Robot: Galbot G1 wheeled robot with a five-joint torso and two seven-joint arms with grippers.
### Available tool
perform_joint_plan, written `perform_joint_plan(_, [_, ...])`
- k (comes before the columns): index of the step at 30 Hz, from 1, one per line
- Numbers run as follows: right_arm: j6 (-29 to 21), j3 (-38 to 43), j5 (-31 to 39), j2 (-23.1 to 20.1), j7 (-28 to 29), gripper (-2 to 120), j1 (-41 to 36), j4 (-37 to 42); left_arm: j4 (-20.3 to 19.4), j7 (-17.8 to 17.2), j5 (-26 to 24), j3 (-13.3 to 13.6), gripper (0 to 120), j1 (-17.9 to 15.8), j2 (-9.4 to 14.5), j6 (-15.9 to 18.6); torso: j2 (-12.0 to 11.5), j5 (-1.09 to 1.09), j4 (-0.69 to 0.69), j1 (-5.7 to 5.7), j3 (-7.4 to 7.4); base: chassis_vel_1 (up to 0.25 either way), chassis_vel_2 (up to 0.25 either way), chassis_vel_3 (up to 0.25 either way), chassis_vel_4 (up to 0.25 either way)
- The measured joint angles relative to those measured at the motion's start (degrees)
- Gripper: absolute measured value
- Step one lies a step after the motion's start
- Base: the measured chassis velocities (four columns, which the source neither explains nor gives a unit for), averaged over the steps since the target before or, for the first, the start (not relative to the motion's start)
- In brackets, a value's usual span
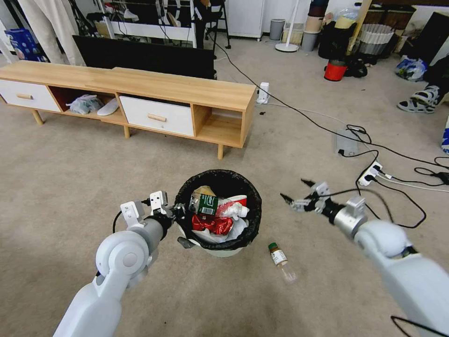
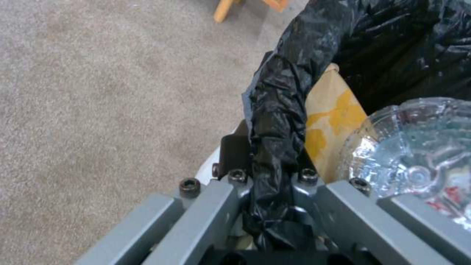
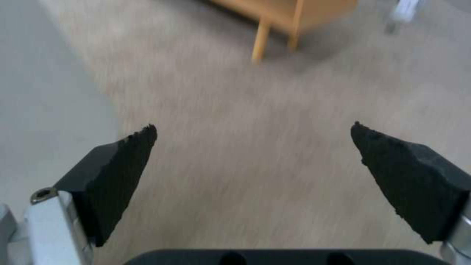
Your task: Pick up the trash bin and place the garbage on the floor into it.
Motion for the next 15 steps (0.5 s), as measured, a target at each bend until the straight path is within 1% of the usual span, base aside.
perform_joint_plan(2, [-0.84,-2.86,-0.53,0.95,1.68,100,-1.22,-1.92,-0.02,0.00,-0.05,-0.07,3,-0.07,0.09,-0.02,0.00,0.03,-0.01,0.00,0.00,0.000,0.000,0.000,0.000])
perform_joint_plan(3, [-1.41,-3.83,-0.60,1.14,2.41,100,-1.52,-2.54,-0.02,0.00,-0.06,-0.08,3,-0.08,0.09,-0.02,0.00,0.00,-0.01,0.00,0.00,0.000,0.000,0.000,0.000])
perform_joint_plan(4, [-1.41,-3.83,-0.60,1.14,2.41,100,-1.52,-2.54,-0.02,0.00,-0.06,-0.08,3,-0.08,0.09,-0.02,0.00,0.00,-0.01,0.00,0.00,0.000,0.000,0.000,0.000])
perform_joint_plan(6, [-3.51,-6.72,-0.51,1.82,5.05,100,-1.97,-4.76,-0.02,0.00,-0.07,-0.08,3,-0.08,0.08,-0.03,0.00,0.02,-0.01,0.00,0.00,0.000,0.000,0.000,0.000])
perform_joint_plan(8, [-4.38,-8.50,-0.57,2.73,6.66,100,-1.92,-7.34,-0.05,0.00,-0.05,-0.08,3,0.01,0.05,-0.05,0.00,0.01,-0.02,0.00,0.00,0.000,0.000,0.000,0.000])
perform_joint_plan(15, [-4.93,-11.00,-0.70,4.92,6.90,100,-0.32,-11.95,-0.37,0.02,0.01,-0.25,3,0.35,0.07,-0.08,0.00,0.01,-0.01,0.00,0.00,0.000,0.000,0.000,0.000])
